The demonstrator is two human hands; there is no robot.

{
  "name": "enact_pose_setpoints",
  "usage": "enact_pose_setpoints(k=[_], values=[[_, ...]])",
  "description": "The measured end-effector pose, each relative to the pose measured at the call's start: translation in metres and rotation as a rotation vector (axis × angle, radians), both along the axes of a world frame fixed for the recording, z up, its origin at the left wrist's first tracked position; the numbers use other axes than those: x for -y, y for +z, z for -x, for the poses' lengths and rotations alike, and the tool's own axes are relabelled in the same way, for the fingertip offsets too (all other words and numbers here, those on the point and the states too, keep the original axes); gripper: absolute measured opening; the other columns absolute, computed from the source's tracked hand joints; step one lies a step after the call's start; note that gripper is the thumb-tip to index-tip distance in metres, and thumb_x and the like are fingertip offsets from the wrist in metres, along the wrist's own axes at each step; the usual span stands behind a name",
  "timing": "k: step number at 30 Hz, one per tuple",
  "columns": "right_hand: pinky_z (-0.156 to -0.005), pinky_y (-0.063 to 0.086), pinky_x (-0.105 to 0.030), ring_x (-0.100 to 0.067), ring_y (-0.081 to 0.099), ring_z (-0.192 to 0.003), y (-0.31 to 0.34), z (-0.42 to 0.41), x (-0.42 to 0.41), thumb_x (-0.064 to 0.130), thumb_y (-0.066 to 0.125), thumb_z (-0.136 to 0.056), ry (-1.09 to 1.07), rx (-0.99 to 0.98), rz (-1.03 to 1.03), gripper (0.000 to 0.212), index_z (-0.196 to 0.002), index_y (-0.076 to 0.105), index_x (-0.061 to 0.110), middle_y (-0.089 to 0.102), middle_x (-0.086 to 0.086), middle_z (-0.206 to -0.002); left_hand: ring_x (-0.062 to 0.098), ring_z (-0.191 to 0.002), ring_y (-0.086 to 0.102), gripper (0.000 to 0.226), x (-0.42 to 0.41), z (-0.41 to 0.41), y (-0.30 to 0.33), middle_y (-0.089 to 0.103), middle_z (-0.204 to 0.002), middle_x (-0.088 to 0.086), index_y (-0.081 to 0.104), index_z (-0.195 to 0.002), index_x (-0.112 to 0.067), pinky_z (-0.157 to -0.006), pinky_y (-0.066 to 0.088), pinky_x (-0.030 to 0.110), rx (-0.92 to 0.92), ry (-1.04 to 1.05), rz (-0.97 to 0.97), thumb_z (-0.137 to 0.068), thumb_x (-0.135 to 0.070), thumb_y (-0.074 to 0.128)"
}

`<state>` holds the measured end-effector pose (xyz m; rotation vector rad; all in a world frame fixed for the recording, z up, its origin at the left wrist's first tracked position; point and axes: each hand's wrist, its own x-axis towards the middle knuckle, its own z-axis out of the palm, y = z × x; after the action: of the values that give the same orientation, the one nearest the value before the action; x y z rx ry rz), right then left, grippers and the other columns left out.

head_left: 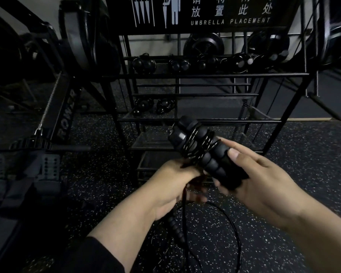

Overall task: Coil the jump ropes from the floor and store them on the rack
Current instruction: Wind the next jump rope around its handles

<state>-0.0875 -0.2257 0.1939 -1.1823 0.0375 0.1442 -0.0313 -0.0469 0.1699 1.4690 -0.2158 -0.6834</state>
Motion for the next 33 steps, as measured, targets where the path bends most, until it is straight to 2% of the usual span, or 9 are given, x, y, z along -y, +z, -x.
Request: enact_pose_setpoints(k=[3, 6, 9, 12, 14, 18, 21, 25, 33], values=[[-0.068, 0.039, -0.039, -0.029, 0.058, -0.082, -0.001, -0.002, 0.0, 0.027, 0.055, -0.091, -0.073, -0.042, 0.006, 0.038, -0.124, 0.072, 0.021, 0.075, -0.015, -0.113, 0.02, -0.06, 0.059, 0.027, 0.003, -0.001, -0.006, 0.065, -0.124, 0.03, 0.064, -0.119, 0.0, -0.046, 0.049, 0.026, -0.163, 0.028, 0.01, -0.105, -0.019, 0.052], [-0.07, 0.04, -0.039, -0.03, 0.057, -0.086, -0.003, -0.003, 0.001, 0.03, 0.054, -0.092, -0.1, -0.06, 0.002, 0.039, -0.126, 0.07, 0.018, 0.074, -0.017, -0.115, 0.008, -0.041, 0.039, 0.037, 0.001, -0.001, -0.006, 0.062, -0.127, 0.032, 0.058, -0.125, 0.003, -0.034, 0.024, 0.019, -0.099, 0.0, -0.09, -0.105, -0.028, 0.052], [-0.072, 0.041, -0.039, -0.028, 0.056, -0.087, -0.004, -0.004, 0.004, 0.031, 0.052, -0.093, -0.111, -0.031, -0.013, 0.04, -0.125, 0.071, 0.017, 0.074, -0.016, -0.115, 0.01, -0.039, 0.03, 0.047, -0.001, -0.005, -0.001, 0.074, -0.101, 0.026, 0.063, -0.119, -0.007, -0.037, 0.023, 0.021, 0.066, -0.052, -0.307, -0.106, -0.048, 0.043], [-0.078, 0.039, -0.041, -0.027, 0.058, -0.093, -0.001, -0.005, 0.005, 0.029, 0.046, -0.099, -0.119, 0.009, -0.041, 0.036, -0.119, 0.075, 0.02, 0.073, -0.014, -0.118, 0.009, -0.045, 0.05, 0.05, -0.002, -0.008, 0.001, 0.075, -0.067, 0.003, 0.065, -0.103, -0.014, -0.054, 0.042, 0.03, 0.439, -0.037, -0.662, -0.105, -0.056, 0.037], [-0.079, 0.038, -0.042, -0.03, 0.053, -0.09, 0.0, -0.006, 0.007, 0.028, 0.04, -0.105, -0.15, 0.013, -0.028, 0.039, -0.111, 0.079, 0.022, 0.073, -0.014, -0.111, 0.005, -0.043, 0.046, 0.052, -0.003, -0.008, -0.001, 0.062, -0.054, -0.004, 0.065, -0.092, -0.009, -0.056, 0.042, 0.029, 0.484, 0.012, -0.59, -0.105, -0.052, 0.039], [-0.082, 0.039, -0.043, -0.027, 0.057, -0.089, 0.001, -0.006, 0.009, 0.025, 0.035, -0.109, -0.192, 0.048, 0.004, 0.043, -0.115, 0.076, 0.017, 0.073, -0.013, -0.112, 0.008, -0.046, 0.027, 0.041, -0.003, -0.004, 0.0, 0.037, -0.057, -0.007, 0.067, -0.1, -0.009, -0.045, 0.024, 0.023, 0.131, 0.037, -0.177, -0.108, -0.041, 0.043], [-0.08, 0.045, -0.04, -0.025, 0.063, -0.092, 0.002, -0.006, 0.008, 0.022, 0.036, -0.108, -0.201, 0.067, -0.009, 0.038, -0.124, 0.067, 0.008, 0.074, -0.013, -0.118, 0.009, -0.047, 0.025, 0.028, -0.001, -0.004, -0.001, 0.039, -0.06, -0.003, 0.061, -0.108, -0.012, -0.045, 0.022, 0.025, 0.001, 0.076, -0.014, -0.108, -0.035, 0.045], [-0.075, 0.047, -0.041, -0.03, 0.066, -0.092, 0.003, -0.008, 0.01, 0.023, 0.04, -0.105, -0.225, 0.042, -0.058, 0.038, -0.124, 0.064, 0.001, 0.072, -0.02, -0.121, 0.01, -0.047, 0.03, 0.025, 0.0, -0.005, -0.004, 0.043, -0.06, -0.001, 0.059, -0.125, -0.038, -0.046, 0.025, 0.027, 0.106, 0.105, -0.098, -0.107, -0.025, 0.048], [-0.07, 0.048, -0.035, -0.025, 0.067, -0.089, 0.005, -0.007, 0.007, 0.023, 0.036, -0.108, -0.213, 0.055, -0.096, 0.036, -0.122, 0.064, 0.004, 0.074, -0.014, -0.115, 0.016, -0.065, 0.064, 0.021, -0.002, -0.011, -0.008, 0.072, -0.078, -0.002, 0.074, -0.086, -0.017, -0.058, 0.047, 0.031, 0.217, 0.15, -0.334, -0.099, -0.024, 0.059]])
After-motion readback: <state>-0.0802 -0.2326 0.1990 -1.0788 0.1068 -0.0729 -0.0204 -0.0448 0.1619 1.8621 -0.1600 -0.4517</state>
